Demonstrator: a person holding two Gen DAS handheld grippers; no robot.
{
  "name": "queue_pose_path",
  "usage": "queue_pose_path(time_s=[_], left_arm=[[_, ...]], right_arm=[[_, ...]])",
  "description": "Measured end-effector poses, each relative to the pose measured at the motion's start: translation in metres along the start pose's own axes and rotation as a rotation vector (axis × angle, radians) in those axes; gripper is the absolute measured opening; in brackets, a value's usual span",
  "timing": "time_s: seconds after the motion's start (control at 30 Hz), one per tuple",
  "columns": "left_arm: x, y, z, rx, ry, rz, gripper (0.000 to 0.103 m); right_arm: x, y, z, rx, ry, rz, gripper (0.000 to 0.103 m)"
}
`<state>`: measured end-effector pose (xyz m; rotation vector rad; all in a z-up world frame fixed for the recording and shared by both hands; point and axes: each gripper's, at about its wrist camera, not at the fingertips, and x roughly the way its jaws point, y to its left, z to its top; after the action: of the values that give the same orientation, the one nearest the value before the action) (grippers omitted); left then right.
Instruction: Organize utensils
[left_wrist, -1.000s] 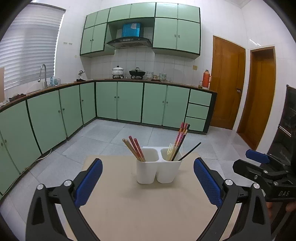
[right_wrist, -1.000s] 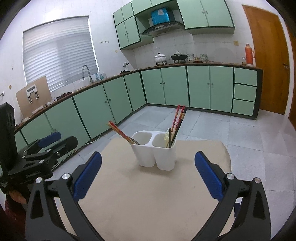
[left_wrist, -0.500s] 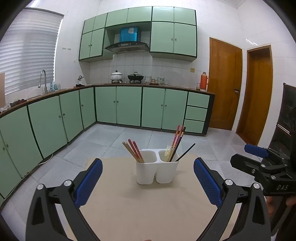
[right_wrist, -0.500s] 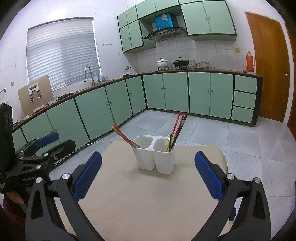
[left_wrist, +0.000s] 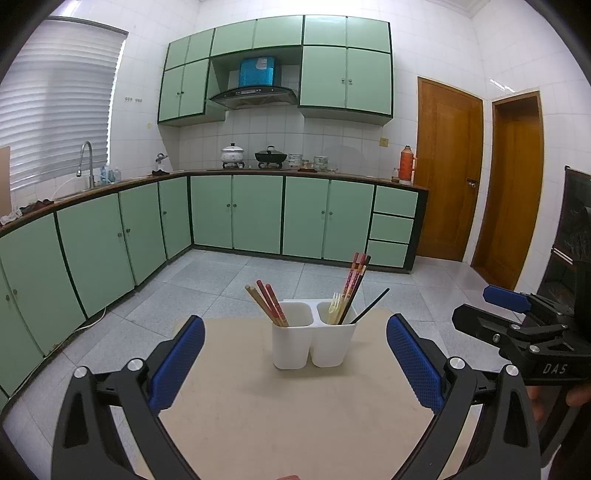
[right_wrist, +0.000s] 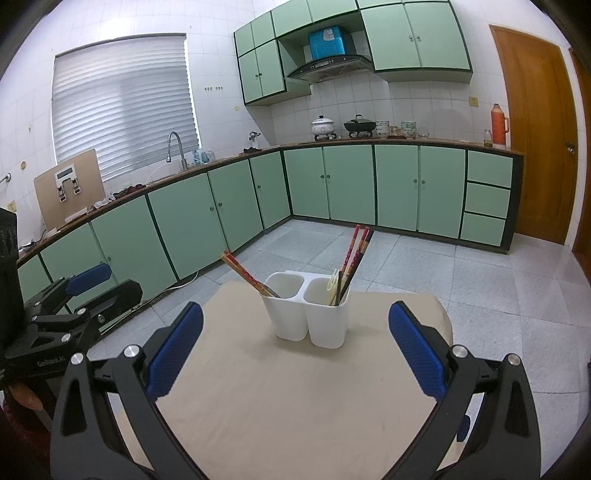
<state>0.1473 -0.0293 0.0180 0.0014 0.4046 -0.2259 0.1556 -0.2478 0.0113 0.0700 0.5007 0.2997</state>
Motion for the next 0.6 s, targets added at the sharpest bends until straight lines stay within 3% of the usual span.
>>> queue_pose_path(time_s=[0.6], left_arm=[[-0.0018,0.0010,0.0011,0.000,-0.004,0.003,0.097]], right_arm=[[0.0004,0.0002,0.0014,-0.006,-0.001,0.000,0.098]])
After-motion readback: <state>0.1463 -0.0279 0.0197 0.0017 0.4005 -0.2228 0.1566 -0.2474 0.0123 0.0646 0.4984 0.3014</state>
